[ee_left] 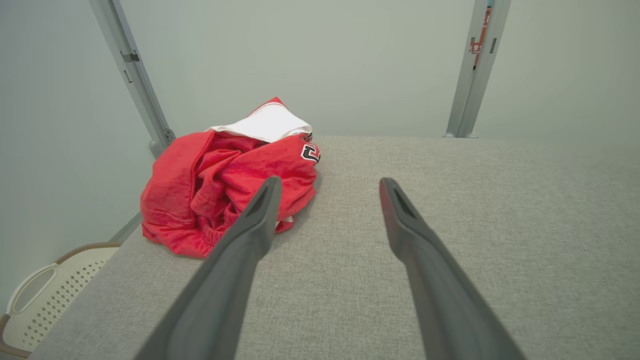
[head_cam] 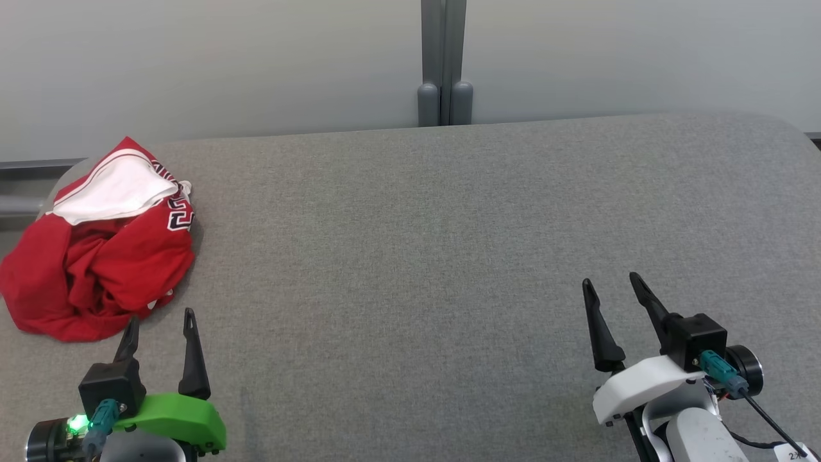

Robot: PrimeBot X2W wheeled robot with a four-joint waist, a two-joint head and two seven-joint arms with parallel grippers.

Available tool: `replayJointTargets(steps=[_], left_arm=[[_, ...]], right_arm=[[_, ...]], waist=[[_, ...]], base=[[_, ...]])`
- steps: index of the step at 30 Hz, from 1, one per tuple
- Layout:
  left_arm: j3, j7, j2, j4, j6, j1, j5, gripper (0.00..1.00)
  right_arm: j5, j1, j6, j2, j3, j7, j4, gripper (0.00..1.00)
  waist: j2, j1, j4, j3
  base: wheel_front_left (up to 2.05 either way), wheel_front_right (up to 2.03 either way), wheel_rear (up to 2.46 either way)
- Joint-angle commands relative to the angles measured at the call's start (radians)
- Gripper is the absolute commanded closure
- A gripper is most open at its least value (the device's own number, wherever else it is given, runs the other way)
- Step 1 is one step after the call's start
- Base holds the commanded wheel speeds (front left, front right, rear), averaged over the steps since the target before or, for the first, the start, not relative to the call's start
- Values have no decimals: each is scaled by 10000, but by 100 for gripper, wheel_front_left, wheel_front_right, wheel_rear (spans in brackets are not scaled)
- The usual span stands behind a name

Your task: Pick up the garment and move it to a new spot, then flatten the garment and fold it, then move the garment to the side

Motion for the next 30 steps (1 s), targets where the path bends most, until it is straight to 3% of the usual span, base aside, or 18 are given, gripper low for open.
replayJointTargets(steps=[1, 11, 30], left_arm=[[30, -17, 113, -44, 66, 134, 207, 0], [70, -74, 141, 17, 134, 158, 30, 0], [-56, -283, 275, 38, 253, 95, -102, 0]], right_arm=[[-221, -105, 0, -44, -19, -88, 76, 0], [1211, -172, 1, -43, 28, -89, 267, 0], [1377, -198, 1, -42, 265, -89, 180, 0]], waist=[[0, -1, -3, 3], [0, -1, -26, 15], [0, -1, 101, 91]], base=[[0, 0, 0], [0, 0, 0], [0, 0, 0]])
